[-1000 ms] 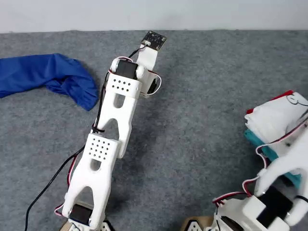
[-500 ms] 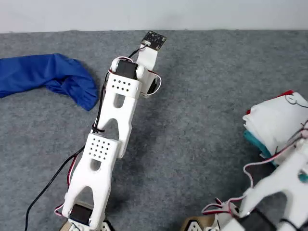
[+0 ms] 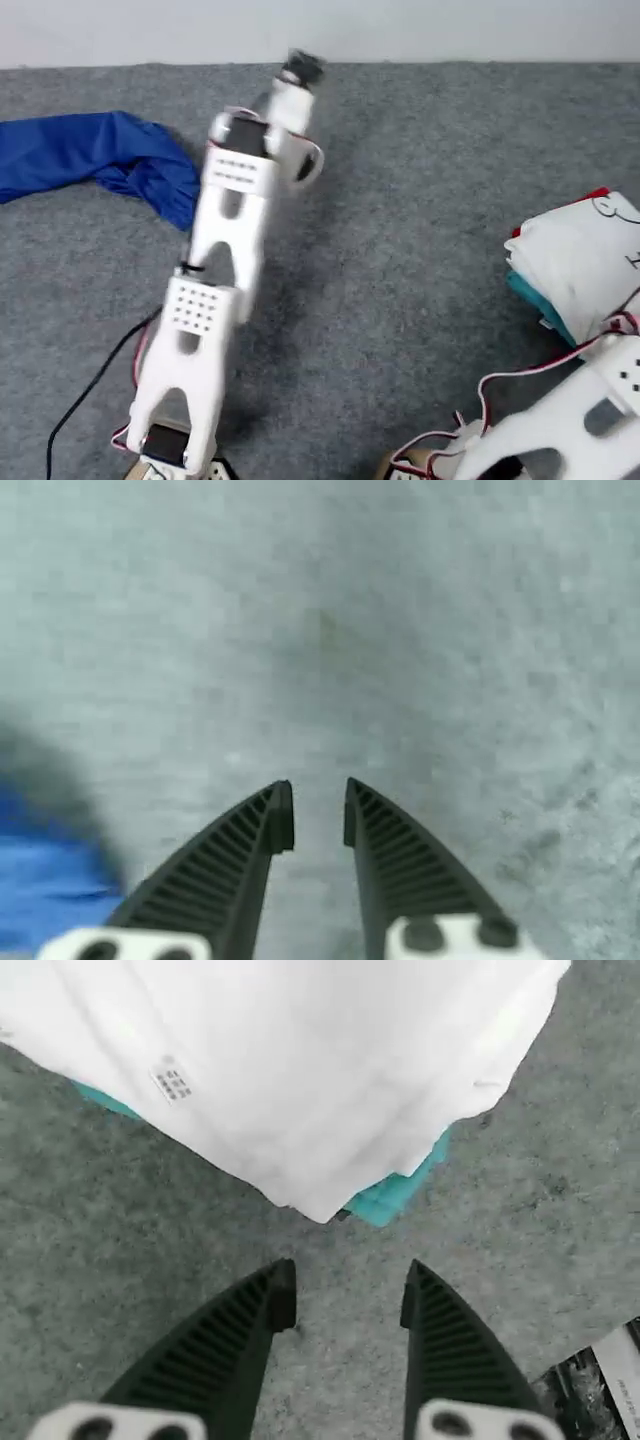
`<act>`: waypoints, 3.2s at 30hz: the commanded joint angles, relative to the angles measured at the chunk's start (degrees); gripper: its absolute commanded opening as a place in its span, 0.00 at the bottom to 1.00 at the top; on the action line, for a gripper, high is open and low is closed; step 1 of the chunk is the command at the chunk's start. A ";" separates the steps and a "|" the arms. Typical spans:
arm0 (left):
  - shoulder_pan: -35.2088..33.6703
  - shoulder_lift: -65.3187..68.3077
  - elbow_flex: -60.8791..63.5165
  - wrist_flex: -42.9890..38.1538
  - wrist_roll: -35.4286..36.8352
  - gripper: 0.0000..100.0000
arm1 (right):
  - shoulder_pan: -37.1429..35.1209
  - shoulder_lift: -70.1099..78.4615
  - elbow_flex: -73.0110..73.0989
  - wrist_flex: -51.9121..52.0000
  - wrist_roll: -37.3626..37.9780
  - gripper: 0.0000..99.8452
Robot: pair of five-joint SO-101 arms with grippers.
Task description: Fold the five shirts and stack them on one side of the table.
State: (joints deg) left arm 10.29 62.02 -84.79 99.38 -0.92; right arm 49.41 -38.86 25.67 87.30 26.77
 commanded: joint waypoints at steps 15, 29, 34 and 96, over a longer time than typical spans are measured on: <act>-44.84 0.53 1.89 -15.21 -0.26 0.14 | 0.31 -1.98 2.29 0.66 4.04 0.18; -46.15 19.69 2.07 -54.42 1.49 0.14 | -6.29 -2.07 2.11 5.49 3.78 0.18; -44.22 28.66 1.36 -63.56 -4.31 0.01 | -6.55 -2.07 -0.62 7.78 3.78 0.18; -13.36 6.07 -9.71 1.49 1.49 0.01 | -6.37 -2.15 -1.23 9.80 3.69 0.18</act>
State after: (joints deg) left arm -5.36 75.74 -92.62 99.03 -0.57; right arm 43.25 -39.12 26.20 96.88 30.37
